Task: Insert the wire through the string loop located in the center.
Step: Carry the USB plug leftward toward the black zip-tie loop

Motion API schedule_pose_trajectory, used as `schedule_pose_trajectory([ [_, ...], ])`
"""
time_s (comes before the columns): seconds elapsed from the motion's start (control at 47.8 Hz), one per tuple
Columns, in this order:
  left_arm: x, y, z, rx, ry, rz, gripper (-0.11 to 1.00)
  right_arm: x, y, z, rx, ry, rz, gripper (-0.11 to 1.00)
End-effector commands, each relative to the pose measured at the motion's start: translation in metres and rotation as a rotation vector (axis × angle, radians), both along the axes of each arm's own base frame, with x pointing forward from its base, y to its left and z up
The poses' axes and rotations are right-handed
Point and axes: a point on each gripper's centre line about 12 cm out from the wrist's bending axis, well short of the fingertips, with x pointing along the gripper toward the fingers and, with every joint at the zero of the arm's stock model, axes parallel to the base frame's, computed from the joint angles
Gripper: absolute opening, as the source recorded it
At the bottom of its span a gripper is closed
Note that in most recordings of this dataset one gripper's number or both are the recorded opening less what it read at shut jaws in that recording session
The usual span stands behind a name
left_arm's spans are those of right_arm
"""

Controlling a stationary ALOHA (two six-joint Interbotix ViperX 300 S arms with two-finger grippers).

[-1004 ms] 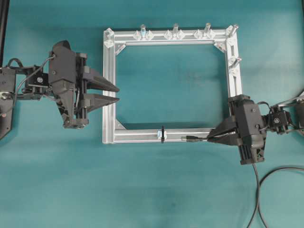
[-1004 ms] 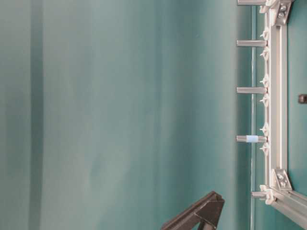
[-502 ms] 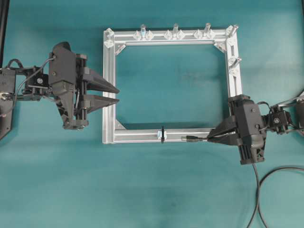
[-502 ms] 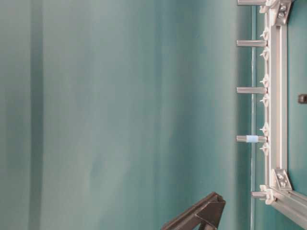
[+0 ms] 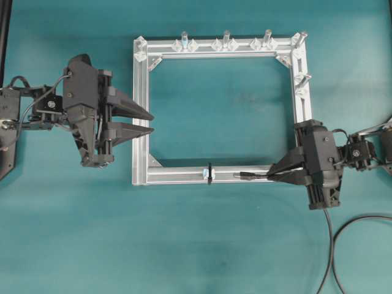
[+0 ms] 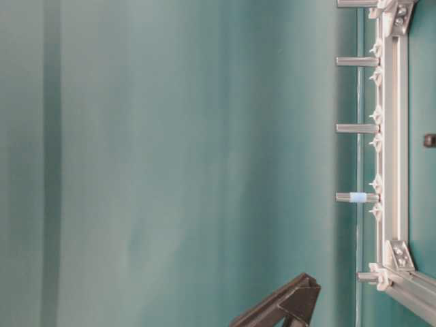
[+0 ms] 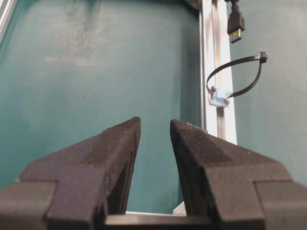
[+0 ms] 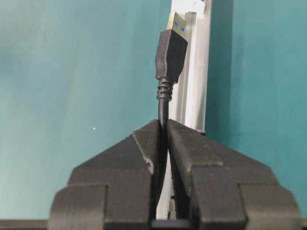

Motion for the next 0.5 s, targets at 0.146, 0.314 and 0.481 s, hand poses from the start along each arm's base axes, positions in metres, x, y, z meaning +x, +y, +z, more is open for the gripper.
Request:
schedule_pose_trajectory([
  [0.146, 0.001, -0.001, 0.007, -0.003, -0.026, -0.003, 0.34, 0.003, 0.0, 0.008, 0.005, -0.03, -0.004, 0.06],
  [0.314, 0.001, -0.001, 0.007, -0.003, -0.026, -0.003, 0.35, 0.007, -0.001, 0.011, 0.008, -0.042, -0.008, 0.06],
  [0.481, 0.002, -0.001, 0.007, -0.005, -0.023, -0.002, 0.34, 0.016, 0.001, 0.013, 0.009, -0.048, -0.008, 0.06],
])
